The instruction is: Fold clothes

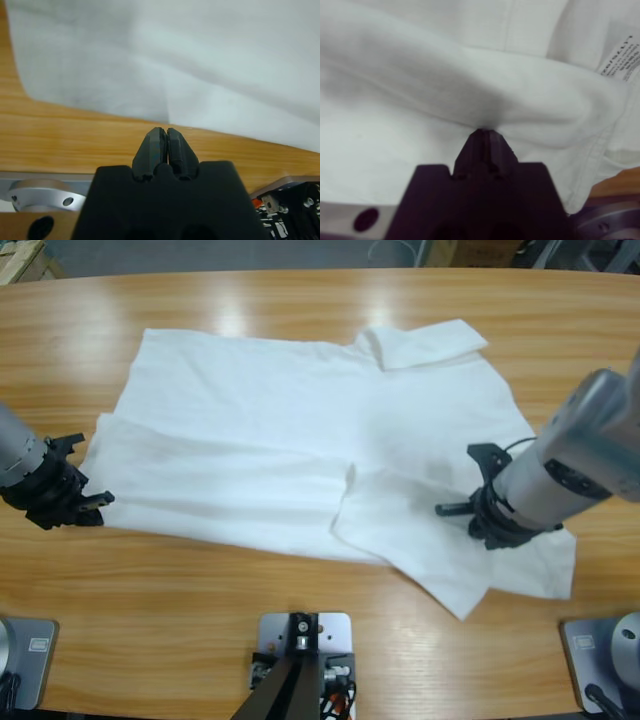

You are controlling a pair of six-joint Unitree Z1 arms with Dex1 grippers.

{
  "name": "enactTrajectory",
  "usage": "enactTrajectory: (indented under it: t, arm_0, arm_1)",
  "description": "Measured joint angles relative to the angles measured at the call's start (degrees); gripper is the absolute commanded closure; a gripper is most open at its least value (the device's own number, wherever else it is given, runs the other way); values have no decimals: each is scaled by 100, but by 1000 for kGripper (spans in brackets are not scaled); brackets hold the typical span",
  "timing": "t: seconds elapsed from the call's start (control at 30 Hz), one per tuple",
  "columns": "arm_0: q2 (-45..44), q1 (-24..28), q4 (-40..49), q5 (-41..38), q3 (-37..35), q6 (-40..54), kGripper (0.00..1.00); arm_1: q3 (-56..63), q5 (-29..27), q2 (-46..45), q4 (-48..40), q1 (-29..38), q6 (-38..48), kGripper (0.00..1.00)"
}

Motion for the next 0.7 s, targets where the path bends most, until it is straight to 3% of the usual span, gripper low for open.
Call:
enactTrajectory:
  t: [0.17,0.33,0.43,0.7]
  arm_0:
    - [-536,-13,-346,450,38,31,1000]
    - [-1092,-11,-2208,362,764,736,1000]
    - [-1067,-12,-2900,155,1107,1012,1000]
    - [-695,-33,-3209,141,1327,1010,1000]
  arm_1:
    - [130,6,-88,-31,124,118,1000]
    - [142,6,-96,-49,129,121,1000]
    - [148,6,-104,-54,129,121,1000]
    - [166,6,-125,-68,129,121,1000]
